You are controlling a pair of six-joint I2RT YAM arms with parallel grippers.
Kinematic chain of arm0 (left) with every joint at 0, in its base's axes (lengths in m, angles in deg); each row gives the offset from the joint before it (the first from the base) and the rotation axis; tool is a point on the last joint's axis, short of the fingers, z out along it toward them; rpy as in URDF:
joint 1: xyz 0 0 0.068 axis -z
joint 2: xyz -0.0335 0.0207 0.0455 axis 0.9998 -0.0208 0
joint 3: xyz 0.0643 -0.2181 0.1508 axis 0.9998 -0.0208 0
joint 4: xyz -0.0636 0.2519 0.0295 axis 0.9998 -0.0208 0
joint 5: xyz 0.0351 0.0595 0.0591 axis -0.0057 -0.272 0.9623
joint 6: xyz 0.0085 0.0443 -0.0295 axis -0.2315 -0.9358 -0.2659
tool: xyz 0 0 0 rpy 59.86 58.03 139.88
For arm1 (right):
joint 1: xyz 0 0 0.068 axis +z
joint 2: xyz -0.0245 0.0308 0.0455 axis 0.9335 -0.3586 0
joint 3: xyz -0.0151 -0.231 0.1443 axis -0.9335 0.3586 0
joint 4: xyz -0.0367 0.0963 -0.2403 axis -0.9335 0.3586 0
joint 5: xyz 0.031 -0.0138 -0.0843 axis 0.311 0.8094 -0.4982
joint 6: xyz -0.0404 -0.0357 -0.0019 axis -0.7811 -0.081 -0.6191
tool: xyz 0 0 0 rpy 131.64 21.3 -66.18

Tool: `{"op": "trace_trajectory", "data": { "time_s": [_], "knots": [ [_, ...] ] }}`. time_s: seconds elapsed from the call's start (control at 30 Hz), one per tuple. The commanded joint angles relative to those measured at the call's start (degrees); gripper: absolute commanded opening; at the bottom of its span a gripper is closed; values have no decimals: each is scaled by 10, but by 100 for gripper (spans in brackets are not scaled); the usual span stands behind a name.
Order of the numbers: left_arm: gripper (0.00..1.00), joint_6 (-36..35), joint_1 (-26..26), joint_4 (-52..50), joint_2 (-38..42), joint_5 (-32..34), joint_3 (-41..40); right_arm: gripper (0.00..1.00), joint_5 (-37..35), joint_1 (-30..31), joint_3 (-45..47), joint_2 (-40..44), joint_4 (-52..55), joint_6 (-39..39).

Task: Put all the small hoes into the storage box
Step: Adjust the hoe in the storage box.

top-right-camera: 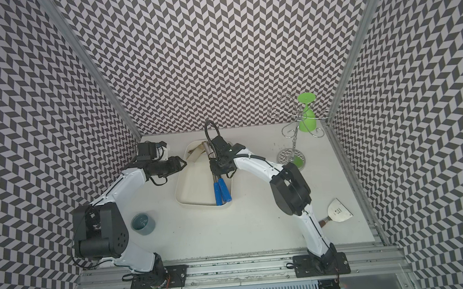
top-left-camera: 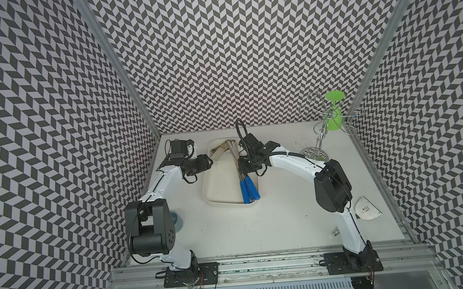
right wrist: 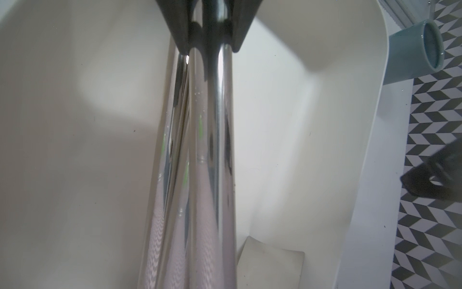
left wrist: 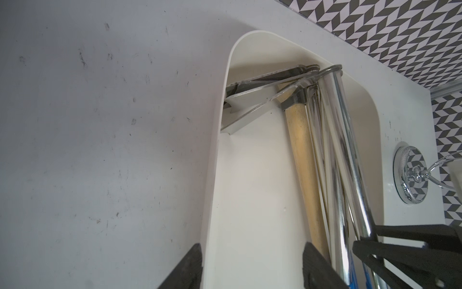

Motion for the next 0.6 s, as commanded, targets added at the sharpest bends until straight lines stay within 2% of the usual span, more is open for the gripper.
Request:
{"op": "trace_trajectory", "data": {
  "time_s": [0.0, 0.33, 0.57],
  "knots": [
    [64, -9, -2, -2, 9, 4, 0, 1, 32, -4, 2, -1, -36, -3],
    [64, -7, -1, -3, -1, -6, 14, 1, 43, -5, 9, 76, -44, -25],
    [64, -2, 2, 0, 0, -11, 11, 1, 44, -4, -6, 52, -53, -10]
  ]
}}
